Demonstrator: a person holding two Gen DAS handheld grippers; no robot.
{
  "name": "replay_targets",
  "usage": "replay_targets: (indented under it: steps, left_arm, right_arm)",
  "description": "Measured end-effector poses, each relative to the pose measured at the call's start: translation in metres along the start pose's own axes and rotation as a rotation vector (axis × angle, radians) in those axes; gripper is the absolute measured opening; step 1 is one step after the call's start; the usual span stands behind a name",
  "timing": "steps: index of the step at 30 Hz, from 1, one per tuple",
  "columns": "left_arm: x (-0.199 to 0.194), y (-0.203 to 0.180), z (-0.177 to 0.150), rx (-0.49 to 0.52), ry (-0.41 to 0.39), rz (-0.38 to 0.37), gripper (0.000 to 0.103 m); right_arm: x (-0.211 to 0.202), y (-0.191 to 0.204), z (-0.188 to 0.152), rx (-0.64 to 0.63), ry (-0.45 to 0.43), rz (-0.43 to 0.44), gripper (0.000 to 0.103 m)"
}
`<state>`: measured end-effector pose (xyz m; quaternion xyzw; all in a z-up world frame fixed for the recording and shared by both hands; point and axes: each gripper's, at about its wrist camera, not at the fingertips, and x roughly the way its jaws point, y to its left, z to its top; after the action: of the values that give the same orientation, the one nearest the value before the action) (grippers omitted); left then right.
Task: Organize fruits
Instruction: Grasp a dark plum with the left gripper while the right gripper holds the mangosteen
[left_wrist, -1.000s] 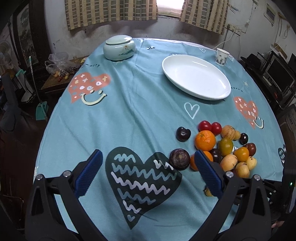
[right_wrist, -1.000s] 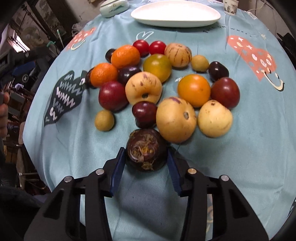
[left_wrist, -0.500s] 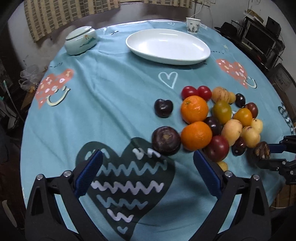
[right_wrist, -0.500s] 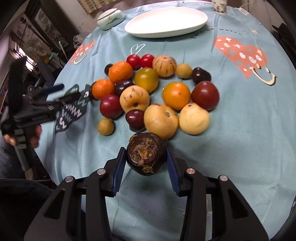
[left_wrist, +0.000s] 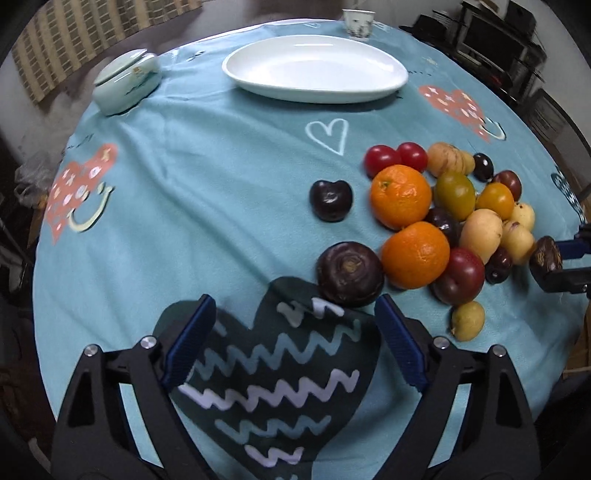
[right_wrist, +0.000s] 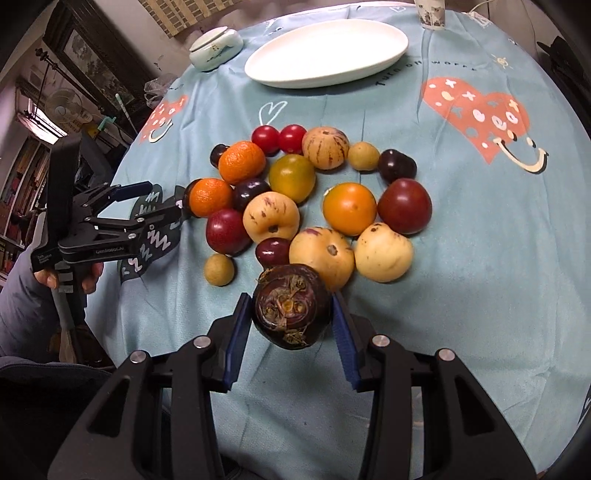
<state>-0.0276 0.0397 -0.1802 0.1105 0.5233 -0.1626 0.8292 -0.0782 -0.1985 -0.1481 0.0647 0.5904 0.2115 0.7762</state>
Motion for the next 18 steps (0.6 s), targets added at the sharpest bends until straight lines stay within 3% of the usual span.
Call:
replay_targets:
  steps: [5,10,13,14,18]
  left_arm:
    - [0.020,-0.021,0.011,0.131,0.014,0.044,0.088]
    - [0.029,-0.020,0.020,0.174,0.009,0.056,0.088]
    - [0.027,-0.025,0.022,0.218,0.011,0.014,0.062]
    - [0.027,-0.026,0.024,0.213,0.022,-0.023,0.047]
    - [0.027,-0.024,0.025,0.184,0.034,-0.050,0.046]
  right_arm:
    - [0.001,0.004,0.004,-0.001,0.006,-0.008,0.044]
    - [0.003,0.003,0.003,0.019,0.009,-0.022,0.044]
    - [0.004,0.004,0.002,0.023,0.008,-0.026,0.044]
    - [0.004,0.005,0.002,0.025,0.007,-0.028,0.044]
    - [0.004,0.006,0.002,0.021,0.006,-0.032,0.044]
